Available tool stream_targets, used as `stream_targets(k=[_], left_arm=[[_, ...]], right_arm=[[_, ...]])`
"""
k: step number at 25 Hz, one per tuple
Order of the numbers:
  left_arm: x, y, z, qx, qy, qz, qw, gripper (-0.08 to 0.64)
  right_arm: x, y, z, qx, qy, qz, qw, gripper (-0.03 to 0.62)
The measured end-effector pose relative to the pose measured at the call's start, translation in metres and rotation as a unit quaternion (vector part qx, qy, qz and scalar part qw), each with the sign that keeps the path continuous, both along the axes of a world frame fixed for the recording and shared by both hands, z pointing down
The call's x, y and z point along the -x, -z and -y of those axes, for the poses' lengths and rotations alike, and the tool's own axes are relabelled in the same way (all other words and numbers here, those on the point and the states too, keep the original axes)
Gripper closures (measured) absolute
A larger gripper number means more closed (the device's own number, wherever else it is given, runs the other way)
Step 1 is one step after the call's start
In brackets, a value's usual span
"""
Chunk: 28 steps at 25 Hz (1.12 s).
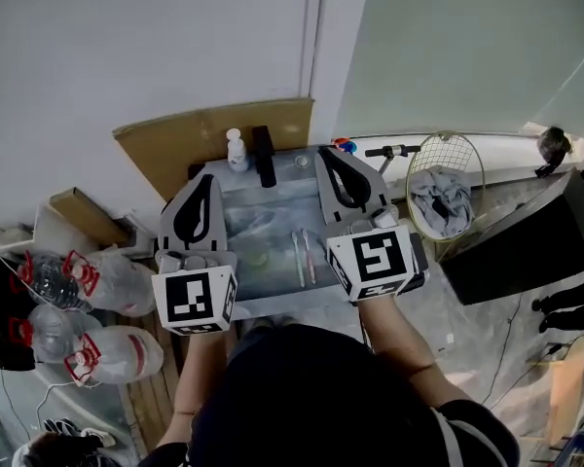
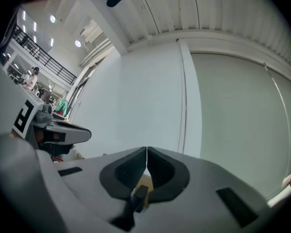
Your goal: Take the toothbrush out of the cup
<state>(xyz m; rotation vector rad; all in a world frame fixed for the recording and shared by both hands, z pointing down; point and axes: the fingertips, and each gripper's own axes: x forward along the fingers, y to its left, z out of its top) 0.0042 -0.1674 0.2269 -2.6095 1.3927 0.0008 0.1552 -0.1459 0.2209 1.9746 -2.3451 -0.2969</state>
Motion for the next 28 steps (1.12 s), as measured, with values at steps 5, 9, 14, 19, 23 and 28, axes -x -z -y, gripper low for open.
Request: stream_targets(k=[5,9,14,19,23,28], left_arm=[[-0.003,-0.019,-0.014,0.028,-0.007,0.002,0.9996,0.537],[-0.009,-0.024,-0.021,0.034,-0.012,0.007,0.9993,0.537],[-0.007,-0.015,-0.024,0.025,-0.008,0.0,0.9996,0.537],[-0.006,-0.02,-0.032,0.022,-0.009,0.002,0.9997,0.537],[-0.003,-0.019,-0.032,0.022,-0.009,-0.004,0.9997,0.537],[-0.001,-0.019,-0.028,0.02,-0.011,-0.005,0.9997,0.537]], right_arm=[[0.01,-0.042,-0.017,0.041,0.017,0.018,0.999,0.565],[0.007,-0.041,-0.023,0.035,0.016,0.023,0.999,0.565],[-0.002,-0.027,-0.028,0.019,0.006,0.018,1.0,0.565],[-0.002,-0.037,-0.031,0.022,0.01,0.029,0.999,0.565],[-0.001,-0.034,-0.03,0.021,0.011,0.024,0.999,0.566],[-0.001,-0.034,-0.027,0.019,0.009,0.027,0.999,0.566]])
